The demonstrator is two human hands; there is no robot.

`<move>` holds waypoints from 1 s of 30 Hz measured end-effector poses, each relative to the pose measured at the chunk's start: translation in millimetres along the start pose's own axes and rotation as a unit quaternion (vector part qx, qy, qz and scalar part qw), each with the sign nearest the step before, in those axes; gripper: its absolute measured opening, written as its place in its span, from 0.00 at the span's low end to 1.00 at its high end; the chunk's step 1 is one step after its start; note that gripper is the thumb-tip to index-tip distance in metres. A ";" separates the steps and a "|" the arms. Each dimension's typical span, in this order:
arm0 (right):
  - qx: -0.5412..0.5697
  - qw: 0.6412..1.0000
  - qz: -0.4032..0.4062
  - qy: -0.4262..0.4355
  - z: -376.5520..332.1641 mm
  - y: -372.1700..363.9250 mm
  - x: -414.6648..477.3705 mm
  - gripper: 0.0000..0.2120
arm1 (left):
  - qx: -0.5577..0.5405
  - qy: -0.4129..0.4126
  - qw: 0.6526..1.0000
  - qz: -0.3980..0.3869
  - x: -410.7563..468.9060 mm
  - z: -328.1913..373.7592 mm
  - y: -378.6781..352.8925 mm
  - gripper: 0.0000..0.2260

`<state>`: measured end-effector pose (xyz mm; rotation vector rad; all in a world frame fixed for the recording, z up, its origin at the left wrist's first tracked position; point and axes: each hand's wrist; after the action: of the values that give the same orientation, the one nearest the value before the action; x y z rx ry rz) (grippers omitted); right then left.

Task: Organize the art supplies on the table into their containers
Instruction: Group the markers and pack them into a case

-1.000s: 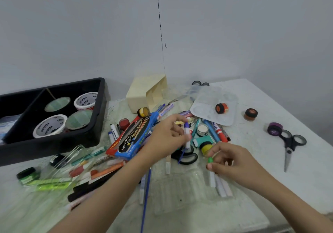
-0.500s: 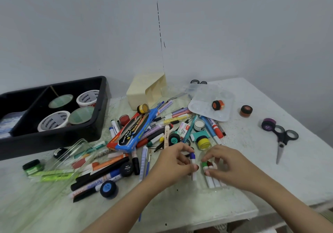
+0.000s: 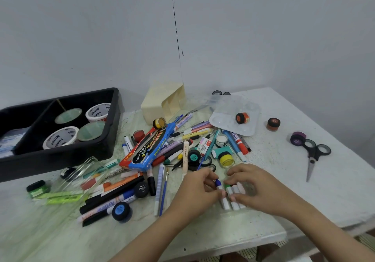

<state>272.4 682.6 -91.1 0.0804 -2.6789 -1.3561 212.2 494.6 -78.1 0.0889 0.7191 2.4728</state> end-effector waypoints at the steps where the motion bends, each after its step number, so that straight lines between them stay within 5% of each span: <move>1: -0.004 1.000 -0.002 -0.001 0.4 -0.5 0.1 0.15 | 0.002 -0.004 1.000 0.002 -0.3 -0.6 -0.5 0.11; 16: 0.020 1.000 0.009 0.001 -0.9 -0.6 -2.5 0.21 | 0.118 -0.093 0.989 0.008 -0.2 -7.0 -8.6 0.13; 30: 0.039 0.999 -0.005 -0.009 -0.9 2.9 -5.2 0.25 | 0.117 -0.140 0.982 -0.039 -6.0 -10.8 2.5 0.22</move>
<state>277.7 684.1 -88.8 0.0902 -2.7494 -1.2619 213.8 484.5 -85.5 0.4776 0.8651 2.2314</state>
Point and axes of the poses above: each hand's wrist, its own x-axis towards the middle knuckle, its own y-axis out of the back of the hand, z = x × y, and after that the axes turned 2 degrees about z, right-handed
